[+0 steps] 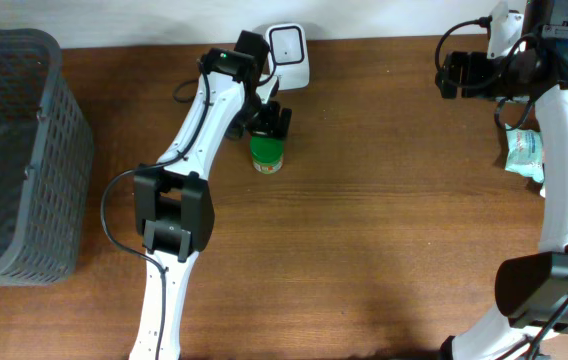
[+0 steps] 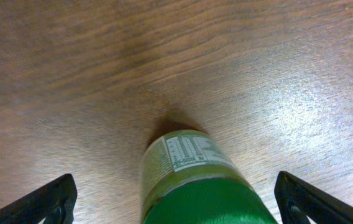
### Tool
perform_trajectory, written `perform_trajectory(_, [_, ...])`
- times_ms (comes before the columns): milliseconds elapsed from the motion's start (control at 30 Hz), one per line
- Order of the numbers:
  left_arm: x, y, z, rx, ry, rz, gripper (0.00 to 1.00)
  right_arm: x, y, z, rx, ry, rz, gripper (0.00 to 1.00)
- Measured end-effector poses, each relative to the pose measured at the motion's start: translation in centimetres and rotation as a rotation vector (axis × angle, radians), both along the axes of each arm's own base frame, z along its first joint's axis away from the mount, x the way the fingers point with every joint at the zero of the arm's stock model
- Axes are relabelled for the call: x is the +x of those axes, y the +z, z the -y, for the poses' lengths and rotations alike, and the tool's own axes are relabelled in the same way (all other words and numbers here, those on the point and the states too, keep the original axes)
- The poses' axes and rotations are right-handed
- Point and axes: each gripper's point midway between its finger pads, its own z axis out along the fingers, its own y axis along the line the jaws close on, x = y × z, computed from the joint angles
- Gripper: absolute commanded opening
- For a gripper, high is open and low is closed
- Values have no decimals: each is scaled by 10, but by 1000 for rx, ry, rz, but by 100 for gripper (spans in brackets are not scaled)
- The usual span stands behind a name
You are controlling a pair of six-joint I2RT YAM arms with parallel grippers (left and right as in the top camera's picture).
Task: Scan the item barcode
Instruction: 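Hold the green jar up toward the scanner face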
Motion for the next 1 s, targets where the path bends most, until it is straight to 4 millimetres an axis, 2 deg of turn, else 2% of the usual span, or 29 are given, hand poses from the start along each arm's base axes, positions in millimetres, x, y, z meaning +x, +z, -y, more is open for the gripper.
perform_trajectory(33, [0, 1, -1, 10, -16, 4, 99, 0, 0, 0, 0, 0, 0, 99])
perform_trajectory(167, [-25, -1, -4, 64, -78, -73, 99, 0, 0, 0, 0, 0, 0, 99])
perform_trajectory(267, [-36, -2, 10, 73, -116, -91, 99, 0, 0, 0, 0, 0, 0, 99])
perform_trajectory(400, [-39, -2, 21, 77, -140, -80, 100, 0, 0, 0, 0, 0, 0, 99])
perform_trajectory(533, [-40, -8, 12, 126, -142, -84, 100, 0, 0, 0, 0, 0, 0, 99])
perform_trajectory(667, [-48, -19, 4, 168, -175, -115, 90, 0, 0, 0, 0, 0, 0, 99])
perform_trajectory(767, [-48, -19, 2, 174, -190, -115, 70, 0, 0, 0, 0, 0, 0, 99])
perform_trajectory(867, [-48, -19, 2, 178, -192, -116, 71, 0, 0, 0, 0, 0, 0, 99])
perform_trajectory(1000, [-59, -18, 6, 144, -169, -166, 69, 0, 0, 0, 0, 0, 0, 99])
